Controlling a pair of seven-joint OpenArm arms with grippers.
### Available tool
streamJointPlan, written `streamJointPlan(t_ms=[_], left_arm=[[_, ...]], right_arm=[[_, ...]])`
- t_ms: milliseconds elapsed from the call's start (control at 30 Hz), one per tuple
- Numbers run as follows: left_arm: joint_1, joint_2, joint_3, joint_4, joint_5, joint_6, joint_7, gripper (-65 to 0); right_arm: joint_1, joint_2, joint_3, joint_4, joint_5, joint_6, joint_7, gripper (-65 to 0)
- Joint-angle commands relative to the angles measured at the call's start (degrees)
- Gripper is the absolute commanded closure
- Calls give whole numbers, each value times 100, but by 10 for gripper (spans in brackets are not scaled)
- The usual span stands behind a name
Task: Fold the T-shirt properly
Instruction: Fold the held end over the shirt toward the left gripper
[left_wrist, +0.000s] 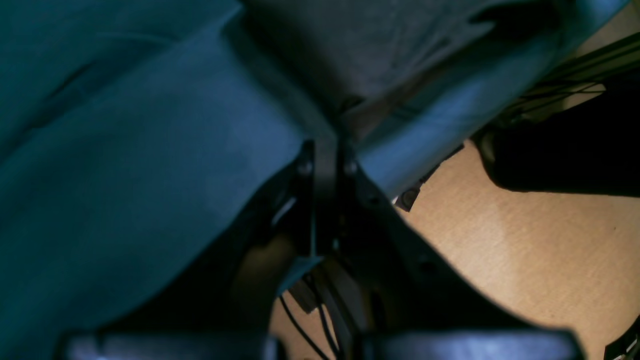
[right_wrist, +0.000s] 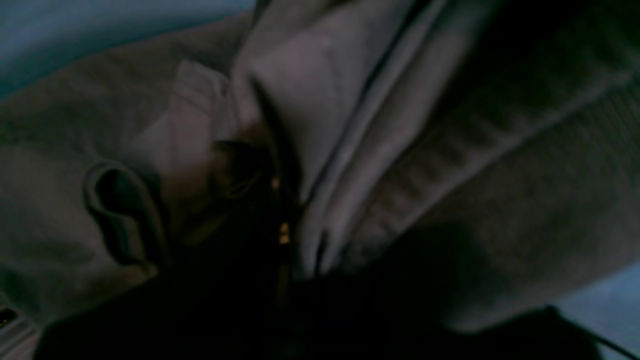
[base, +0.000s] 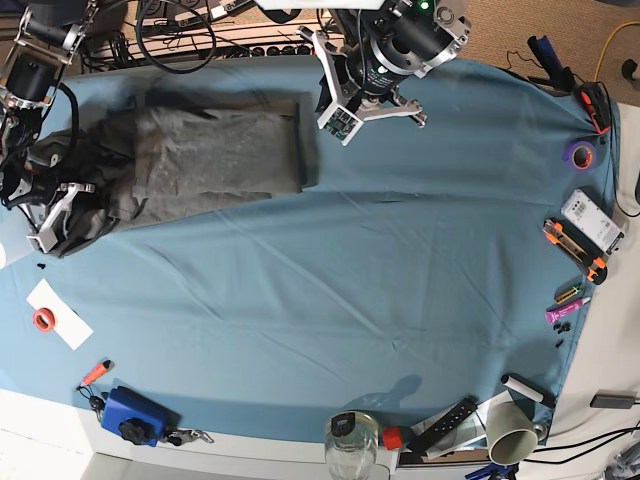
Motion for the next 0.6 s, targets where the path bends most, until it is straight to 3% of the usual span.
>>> streamJointPlan(t_ms=[0,100,267,567], left_arm=[[7,35,15,105,17,-9,-35,0],[33,33,15,125,376,289,186,0],[262,31,15,267,1019,715,173,0],[501,31,15,267,1272,754,87,0]], right_arm=[[81,164,50,87,96,11,28,0],[55,140,50,114,614,26,-288,0],[-216,127,50,754,1582,226,-288,0],[-1399,39,50,2791,1971,226,-288,0]])
